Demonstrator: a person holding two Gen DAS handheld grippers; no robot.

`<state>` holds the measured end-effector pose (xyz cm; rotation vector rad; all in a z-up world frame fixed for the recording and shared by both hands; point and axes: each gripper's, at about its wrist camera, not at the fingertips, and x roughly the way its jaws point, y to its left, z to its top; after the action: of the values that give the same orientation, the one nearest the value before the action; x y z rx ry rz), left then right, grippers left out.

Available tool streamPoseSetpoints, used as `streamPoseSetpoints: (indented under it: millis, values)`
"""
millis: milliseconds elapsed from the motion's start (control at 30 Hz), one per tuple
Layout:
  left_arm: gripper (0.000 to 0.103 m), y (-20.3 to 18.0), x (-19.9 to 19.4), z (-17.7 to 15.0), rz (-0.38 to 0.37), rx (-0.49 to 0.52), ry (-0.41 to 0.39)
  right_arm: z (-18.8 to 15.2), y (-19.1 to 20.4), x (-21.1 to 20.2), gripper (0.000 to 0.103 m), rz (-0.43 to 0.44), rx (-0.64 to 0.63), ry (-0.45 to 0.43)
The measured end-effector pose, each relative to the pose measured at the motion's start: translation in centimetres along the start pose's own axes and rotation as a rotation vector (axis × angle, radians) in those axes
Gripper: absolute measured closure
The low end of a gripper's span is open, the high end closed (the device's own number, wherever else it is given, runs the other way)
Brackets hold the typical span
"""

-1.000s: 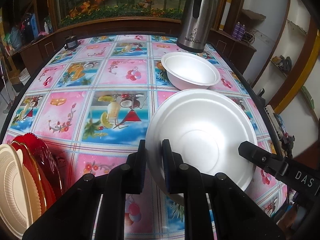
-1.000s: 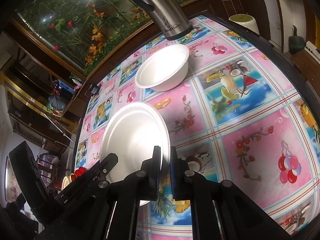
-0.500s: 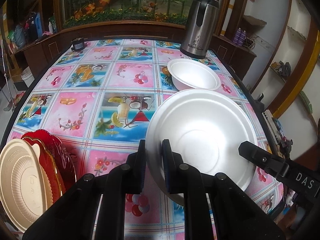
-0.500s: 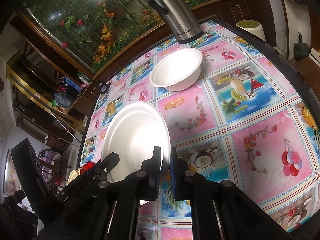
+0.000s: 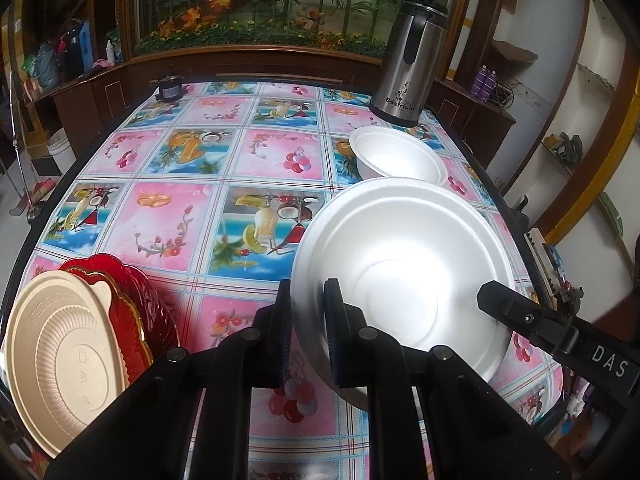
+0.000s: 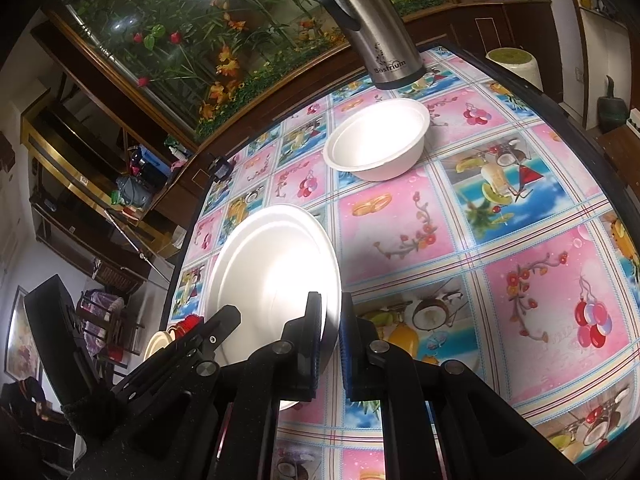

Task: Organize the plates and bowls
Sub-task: 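Carry the white foam plate over the red and beige stack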

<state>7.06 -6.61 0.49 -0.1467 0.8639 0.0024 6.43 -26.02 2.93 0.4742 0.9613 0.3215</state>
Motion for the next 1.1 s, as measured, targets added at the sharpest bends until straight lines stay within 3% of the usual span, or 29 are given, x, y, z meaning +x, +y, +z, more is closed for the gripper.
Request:
streamPoseSetpoints:
  millis: [1100]
  values:
    - [0.091,4.6,-3.0,0.3,0.033,-0.065,-0.043,-0.6,5.4,0.2,0.095,0.057,-0.096,0.009]
